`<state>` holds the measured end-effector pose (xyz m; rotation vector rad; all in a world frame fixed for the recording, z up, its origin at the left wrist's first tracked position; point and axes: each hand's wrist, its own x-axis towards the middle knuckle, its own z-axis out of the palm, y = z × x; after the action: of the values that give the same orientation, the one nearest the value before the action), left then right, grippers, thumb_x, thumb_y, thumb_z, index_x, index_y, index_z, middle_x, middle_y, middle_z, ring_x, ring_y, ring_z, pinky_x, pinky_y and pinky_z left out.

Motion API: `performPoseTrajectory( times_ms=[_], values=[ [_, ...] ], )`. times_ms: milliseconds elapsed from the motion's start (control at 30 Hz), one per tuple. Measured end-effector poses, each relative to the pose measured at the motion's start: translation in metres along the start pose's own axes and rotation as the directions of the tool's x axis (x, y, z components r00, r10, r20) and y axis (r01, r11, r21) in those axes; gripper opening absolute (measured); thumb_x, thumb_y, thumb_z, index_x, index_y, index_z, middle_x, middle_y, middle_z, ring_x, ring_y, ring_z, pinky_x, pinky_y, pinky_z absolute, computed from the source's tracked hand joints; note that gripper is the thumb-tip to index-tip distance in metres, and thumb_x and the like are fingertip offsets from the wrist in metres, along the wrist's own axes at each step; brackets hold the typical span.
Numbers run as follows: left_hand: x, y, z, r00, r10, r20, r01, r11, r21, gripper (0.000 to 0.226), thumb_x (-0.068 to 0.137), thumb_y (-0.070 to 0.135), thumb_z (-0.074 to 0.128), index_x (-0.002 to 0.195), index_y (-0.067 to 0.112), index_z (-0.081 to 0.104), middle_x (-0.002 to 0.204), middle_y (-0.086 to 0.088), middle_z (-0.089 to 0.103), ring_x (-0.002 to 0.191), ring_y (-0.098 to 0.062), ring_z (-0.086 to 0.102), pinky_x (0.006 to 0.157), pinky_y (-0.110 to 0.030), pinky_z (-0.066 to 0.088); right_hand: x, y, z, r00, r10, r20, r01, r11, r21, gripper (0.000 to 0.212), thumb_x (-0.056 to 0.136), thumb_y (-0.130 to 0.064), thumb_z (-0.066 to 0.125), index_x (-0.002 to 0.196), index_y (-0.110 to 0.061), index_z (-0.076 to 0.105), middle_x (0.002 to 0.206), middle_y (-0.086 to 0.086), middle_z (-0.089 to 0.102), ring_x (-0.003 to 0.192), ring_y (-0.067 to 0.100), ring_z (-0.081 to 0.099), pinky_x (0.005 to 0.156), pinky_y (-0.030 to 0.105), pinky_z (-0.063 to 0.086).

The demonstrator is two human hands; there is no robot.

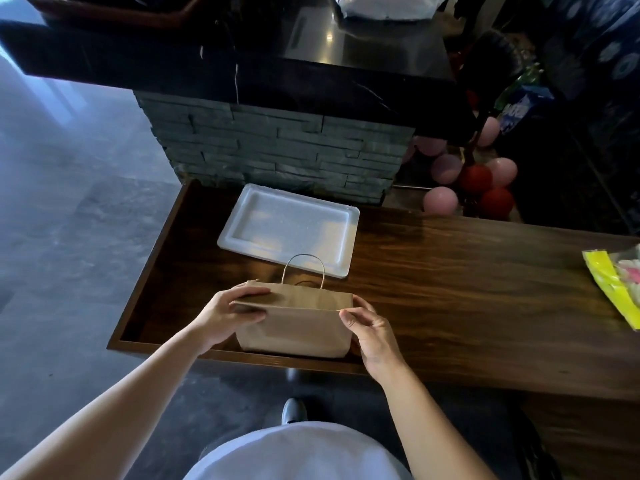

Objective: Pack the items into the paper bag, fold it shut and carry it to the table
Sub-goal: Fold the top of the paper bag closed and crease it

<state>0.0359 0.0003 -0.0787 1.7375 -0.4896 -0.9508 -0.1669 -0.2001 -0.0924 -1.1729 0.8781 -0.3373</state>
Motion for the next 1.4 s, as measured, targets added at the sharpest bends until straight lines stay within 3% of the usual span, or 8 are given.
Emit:
performPoseTrajectory(
  times_ms=[167,300,433,667,833,967,1167,1400],
  values=[
    [-0.02,-0.002,-0.003,0.999,0.003,-0.035,-0.005,0.998,-0.063,0.084,0.079,-0.012,0.068,0.138,0.043,0.044,0.125,0.022,0.054,0.099,-0.003,0.068,0.074,-0.02,0.059,-0.003,0.0,0.007,0.999,0.016,-0.048,-0.013,0.998,0.056,0.006,0.078,-0.007,0.074,0.075,-0.012,0.074,0.129,-0.007,0.054,0.128,0.02,0.05,0.111,0.052,0.035],
    [-0.041,-0.014,0.004,0.916,0.102,-0.388,-0.06,0.991,0.119,0.053,0.071,-0.001,0.081,0.103,0.035,0.057,0.107,0.014,0.065,0.083,-0.007,0.073,0.061,-0.02,0.06,-0.007,-0.009,0.006,0.995,-0.018,-0.097,0.014,0.999,-0.042,0.018,0.075,-0.022,0.079,0.092,-0.025,0.076,0.116,-0.011,0.064,0.117,0.017,0.057,0.103,0.035,0.045],
    [-0.052,-0.027,0.011,0.898,0.255,-0.358,-0.132,0.934,0.333,0.037,0.073,-0.004,0.077,0.083,0.029,0.063,0.083,0.01,0.07,0.079,-0.002,0.07,0.064,-0.014,0.058,-0.026,-0.004,0.003,0.984,-0.004,-0.181,-0.049,0.957,-0.287,0.048,0.067,-0.04,0.083,0.11,-0.039,0.06,0.097,-0.028,0.055,0.088,-0.002,0.055,0.077,0.017,0.046],
    [-0.045,-0.035,0.007,0.889,0.364,-0.278,-0.218,0.87,0.442,0.027,0.067,-0.011,0.079,0.078,0.014,0.073,0.076,0.009,0.071,0.076,-0.004,0.068,0.067,-0.007,0.053,-0.05,0.017,0.011,0.94,0.036,-0.339,-0.185,0.889,-0.419,0.015,0.075,-0.031,0.079,0.078,-0.029,0.064,0.088,-0.01,0.064,0.083,0.018,0.066,0.075,0.036,0.059],
    [-0.042,-0.03,-0.01,0.935,0.321,-0.153,-0.199,0.829,0.522,0.039,0.066,0.001,0.084,0.066,0.033,0.063,0.064,0.015,0.068,0.066,-0.004,0.068,0.058,-0.008,0.052,-0.041,0.006,0.006,0.939,0.096,-0.329,-0.219,0.907,-0.361,0.015,0.074,-0.027,0.08,0.071,-0.021,0.067,0.079,-0.009,0.07,0.069,0.013,0.071,0.051,0.017,0.049],
    [-0.044,-0.031,-0.015,0.93,0.344,-0.132,-0.23,0.822,0.521,0.032,0.067,0.001,0.084,0.071,0.027,0.066,0.071,0.015,0.069,0.069,-0.006,0.068,0.061,-0.015,0.056,-0.033,0.005,0.008,0.931,0.22,-0.292,-0.297,0.92,-0.255,0.015,0.074,-0.021,0.08,0.08,-0.012,0.07,0.09,0.002,0.072,0.08,0.018,0.069,0.063,0.028,0.061],
    [-0.051,-0.038,-0.003,0.92,0.295,-0.258,-0.186,0.908,0.375,0.035,0.067,-0.004,0.083,0.088,0.022,0.07,0.08,0.01,0.071,0.074,-0.01,0.069,0.069,-0.019,0.06,-0.032,0.001,0.016,0.92,0.258,-0.294,-0.293,0.953,-0.08,0.017,0.076,-0.016,0.079,0.08,-0.026,0.065,0.093,-0.003,0.066,0.085,0.016,0.065,0.06,0.025,0.06],
    [-0.061,-0.052,0.006,0.914,0.145,-0.379,-0.04,0.962,0.271,0.019,0.071,0.015,0.084,0.077,0.028,0.072,0.075,0.009,0.073,0.069,-0.012,0.069,0.064,-0.03,0.062,-0.043,0.005,0.016,0.845,0.468,-0.26,-0.441,0.884,0.155,0.014,0.079,-0.019,0.077,0.089,-0.018,0.068,0.1,0.01,0.061,0.094,0.028,0.06,0.062,0.037,0.06]
  ],
)
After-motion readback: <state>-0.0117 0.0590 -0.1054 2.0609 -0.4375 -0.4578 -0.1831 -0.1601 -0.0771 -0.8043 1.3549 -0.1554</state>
